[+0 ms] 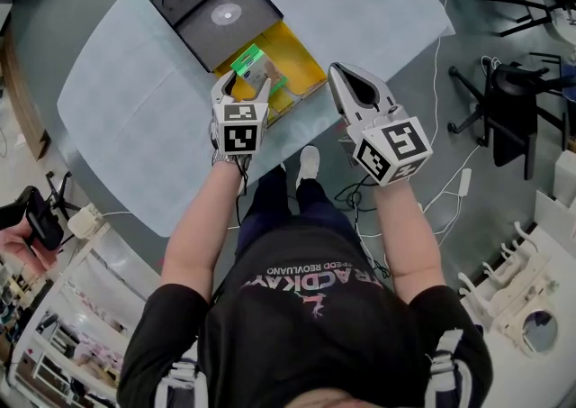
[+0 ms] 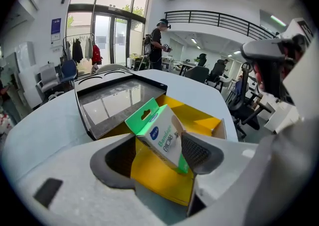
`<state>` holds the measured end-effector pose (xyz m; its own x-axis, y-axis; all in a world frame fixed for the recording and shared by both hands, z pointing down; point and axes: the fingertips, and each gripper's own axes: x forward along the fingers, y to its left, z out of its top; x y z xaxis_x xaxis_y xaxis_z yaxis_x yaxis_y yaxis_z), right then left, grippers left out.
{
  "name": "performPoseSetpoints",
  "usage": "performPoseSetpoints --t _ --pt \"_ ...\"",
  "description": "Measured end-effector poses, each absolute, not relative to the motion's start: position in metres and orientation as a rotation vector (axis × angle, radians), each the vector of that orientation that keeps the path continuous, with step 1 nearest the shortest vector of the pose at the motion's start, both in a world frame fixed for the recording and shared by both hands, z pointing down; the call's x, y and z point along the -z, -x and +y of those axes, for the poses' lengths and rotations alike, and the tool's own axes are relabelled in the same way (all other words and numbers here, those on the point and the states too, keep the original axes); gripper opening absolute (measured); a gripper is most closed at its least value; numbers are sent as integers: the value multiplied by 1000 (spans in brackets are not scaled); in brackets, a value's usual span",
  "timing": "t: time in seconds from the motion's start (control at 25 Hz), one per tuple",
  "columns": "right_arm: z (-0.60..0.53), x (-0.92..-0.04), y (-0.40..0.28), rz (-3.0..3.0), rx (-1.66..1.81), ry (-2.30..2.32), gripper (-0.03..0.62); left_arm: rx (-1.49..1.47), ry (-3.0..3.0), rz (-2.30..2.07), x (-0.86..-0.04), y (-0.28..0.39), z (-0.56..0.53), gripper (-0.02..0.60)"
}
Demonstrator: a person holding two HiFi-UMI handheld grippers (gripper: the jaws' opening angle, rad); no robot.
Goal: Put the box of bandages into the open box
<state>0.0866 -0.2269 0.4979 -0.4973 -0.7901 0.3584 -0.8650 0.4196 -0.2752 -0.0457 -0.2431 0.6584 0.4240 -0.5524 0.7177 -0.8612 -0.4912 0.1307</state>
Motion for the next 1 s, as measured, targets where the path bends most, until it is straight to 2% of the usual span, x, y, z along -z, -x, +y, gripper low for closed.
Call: performPoseSetpoints --t 0.44,0.76,1.0 --pt "-228 -480 -75 -2554 -606 -1419 11 -786 -2185 -1291 -632 64 -243 285" --pt "-212 -453 -71 -2626 -549 -1382 11 -664 -2229 -1386 -576 71 -230 282" --pt "-190 -424 -66 -2693 -481 -1342 11 -542 -2309 -1465 -513 73 -208 226"
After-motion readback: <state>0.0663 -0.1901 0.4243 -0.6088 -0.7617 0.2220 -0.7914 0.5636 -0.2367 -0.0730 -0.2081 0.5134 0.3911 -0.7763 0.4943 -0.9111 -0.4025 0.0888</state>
